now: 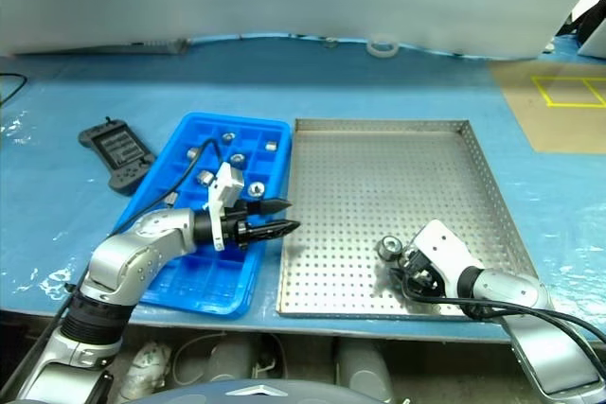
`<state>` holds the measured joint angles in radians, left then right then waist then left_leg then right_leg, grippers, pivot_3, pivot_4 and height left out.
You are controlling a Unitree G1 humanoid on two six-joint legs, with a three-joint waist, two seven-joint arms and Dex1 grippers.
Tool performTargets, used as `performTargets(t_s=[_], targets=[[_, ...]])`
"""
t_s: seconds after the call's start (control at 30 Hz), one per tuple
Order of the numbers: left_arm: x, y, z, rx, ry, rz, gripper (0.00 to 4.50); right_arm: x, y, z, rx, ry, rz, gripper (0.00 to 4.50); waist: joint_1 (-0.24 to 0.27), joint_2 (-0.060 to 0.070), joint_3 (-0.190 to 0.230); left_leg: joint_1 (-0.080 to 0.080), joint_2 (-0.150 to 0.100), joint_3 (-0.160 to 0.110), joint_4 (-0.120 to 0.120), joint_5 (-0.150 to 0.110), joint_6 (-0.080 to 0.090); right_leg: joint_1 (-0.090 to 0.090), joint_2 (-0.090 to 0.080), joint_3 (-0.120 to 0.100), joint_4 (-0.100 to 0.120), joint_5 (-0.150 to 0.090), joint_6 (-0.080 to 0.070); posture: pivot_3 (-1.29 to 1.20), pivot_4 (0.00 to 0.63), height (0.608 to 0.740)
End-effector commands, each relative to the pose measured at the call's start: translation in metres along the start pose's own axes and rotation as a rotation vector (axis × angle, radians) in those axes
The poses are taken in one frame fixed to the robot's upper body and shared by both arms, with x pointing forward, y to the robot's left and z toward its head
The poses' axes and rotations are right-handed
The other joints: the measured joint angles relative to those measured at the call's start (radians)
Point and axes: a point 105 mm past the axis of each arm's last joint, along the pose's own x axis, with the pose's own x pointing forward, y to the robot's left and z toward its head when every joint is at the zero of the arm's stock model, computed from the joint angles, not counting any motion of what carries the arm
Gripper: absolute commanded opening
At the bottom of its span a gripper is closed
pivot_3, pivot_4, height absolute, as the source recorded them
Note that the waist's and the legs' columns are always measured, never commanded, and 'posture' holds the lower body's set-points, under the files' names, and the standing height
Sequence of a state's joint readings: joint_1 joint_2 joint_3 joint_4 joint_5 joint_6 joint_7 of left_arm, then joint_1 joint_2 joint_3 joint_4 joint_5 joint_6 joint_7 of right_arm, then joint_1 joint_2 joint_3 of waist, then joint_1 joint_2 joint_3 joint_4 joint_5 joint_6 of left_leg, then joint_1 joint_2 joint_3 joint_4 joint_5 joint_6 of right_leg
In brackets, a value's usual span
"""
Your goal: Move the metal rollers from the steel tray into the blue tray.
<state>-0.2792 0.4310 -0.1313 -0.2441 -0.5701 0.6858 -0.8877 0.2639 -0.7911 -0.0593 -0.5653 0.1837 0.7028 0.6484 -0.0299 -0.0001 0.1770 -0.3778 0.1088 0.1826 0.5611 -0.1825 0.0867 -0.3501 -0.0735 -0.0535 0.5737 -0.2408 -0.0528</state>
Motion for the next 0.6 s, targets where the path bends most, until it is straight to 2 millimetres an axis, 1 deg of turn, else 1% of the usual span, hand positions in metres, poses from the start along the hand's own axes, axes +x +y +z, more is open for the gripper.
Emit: performTargets(t_s=[0.03,0.1,0.13,0.17,0.2,0.23,0.3,0.33,0.37,0.43,0.47,0.53,0.6], targets=[[0.003,-0.006,0.011,0.038,-0.022,-0.021,2.88,-0.009,-0.003,-0.001,0.012,0.001,-0.033,3.66,0.002,0.000,0.000,0.000,0.000,0.000,0.000,0.000,0.000,0.000,0.000,0.000,0.000,0.000,0.000,-0.29,0.150,0.740],[0.003,-0.005,0.012,0.040,-0.022,-0.021,2.88,-0.013,0.000,0.003,0.005,-0.022,-0.025,3.66,0.009,0.000,0.000,0.000,0.000,0.000,0.000,0.000,0.001,0.000,0.000,0.000,0.000,0.000,0.000,-0.29,0.150,0.740],[0.003,-0.005,0.012,0.040,-0.022,-0.021,2.88,-0.014,0.005,0.000,0.005,-0.031,-0.002,3.66,0.012,0.000,0.000,-0.001,0.000,0.000,0.000,-0.001,0.001,0.000,0.000,0.000,0.000,0.000,0.000,-0.29,0.150,0.740],[0.003,-0.004,0.012,0.040,-0.023,-0.020,2.88,-0.014,0.010,-0.005,0.006,-0.034,0.018,3.29,0.014,0.000,0.000,-0.001,0.000,0.000,0.000,-0.001,0.001,-0.001,0.000,0.000,0.000,0.000,0.000,-0.29,0.150,0.740],[0.004,-0.004,0.012,0.042,-0.023,-0.019,2.88,-0.012,0.012,-0.013,0.008,-0.028,0.017,3.09,0.015,0.000,0.000,-0.001,0.000,0.000,-0.001,-0.001,0.000,-0.001,0.000,0.000,0.000,0.000,0.000,-0.29,0.150,0.740],[0.004,-0.003,0.013,0.043,-0.023,-0.019,2.88,-0.010,0.012,-0.021,0.008,-0.020,0.005,2.75,0.016,0.000,0.000,-0.001,0.000,0.000,-0.001,-0.002,0.000,-0.001,0.000,0.000,0.000,0.000,0.000,-0.29,0.150,0.740],[0.005,-0.002,0.013,0.043,-0.025,-0.019,2.88,-0.008,0.008,-0.031,0.007,-0.014,-0.019,2.08,0.014,0.000,0.000,-0.001,0.000,0.000,-0.001,-0.002,0.000,-0.001,0.000,0.000,-0.001,0.000,0.000,-0.29,0.150,0.740],[0.005,-0.002,0.014,0.043,-0.027,-0.018,2.88,-0.008,0.005,-0.033,0.004,-0.021,-0.027,2.08,0.013,0.000,0.000,-0.001,0.000,0.000,-0.001,-0.002,0.000,-0.001,0.000,0.000,-0.001,0.000,0.000,-0.30,0.150,0.740],[0.005,-0.001,0.015,0.042,-0.030,-0.018,2.88,-0.008,0.001,-0.037,0.006,-0.029,-0.038,1.88,0.011,0.000,0.000,-0.001,0.000,0.000,-0.001,-0.002,0.000,-0.001,0.000,0.000,-0.001,0.000,0.000,-0.30,0.150,0.740],[0.006,-0.001,0.015,0.042,-0.032,-0.018,2.88,-0.006,-0.007,-0.045,0.008,-0.036,-0.058,1.65,0.011,-0.001,-0.001,-0.001,0.000,0.000,0.001,-0.002,0.000,0.000,0.000,0.000,-0.002,-0.002,0.003,-0.30,0.150,0.740],[0.006,-0.002,0.016,0.042,-0.034,-0.020,2.88,-0.004,-0.011,-0.052,0.008,-0.029,-0.067,1.62,0.011,-0.001,0.000,0.000,0.000,0.000,0.002,-0.002,0.000,0.001,0.000,0.000,-0.002,-0.004,0.007,-0.30,0.150,0.740],[0.007,-0.002,0.017,0.043,-0.037,-0.020,2.88,0.001,-0.017,-0.063,0.008,-0.026,-0.071,1.62,0.010,-0.003,0.000,0.002,0.000,0.000,0.003,-0.003,0.000,0.003,0.000,0.000,-0.002,-0.004,0.007,-0.29,0.150,0.740],[0.007,-0.001,0.018,0.043,-0.039,-0.018,2.88,0.008,-0.022,-0.069,0.008,-0.039,-0.065,1.62,0.007,-0.004,0.000,0.005,0.000,0.000,0.005,-0.003,0.001,0.003,-0.001,0.000,-0.003,-0.005,0.008,-0.29,0.150,0.740]])
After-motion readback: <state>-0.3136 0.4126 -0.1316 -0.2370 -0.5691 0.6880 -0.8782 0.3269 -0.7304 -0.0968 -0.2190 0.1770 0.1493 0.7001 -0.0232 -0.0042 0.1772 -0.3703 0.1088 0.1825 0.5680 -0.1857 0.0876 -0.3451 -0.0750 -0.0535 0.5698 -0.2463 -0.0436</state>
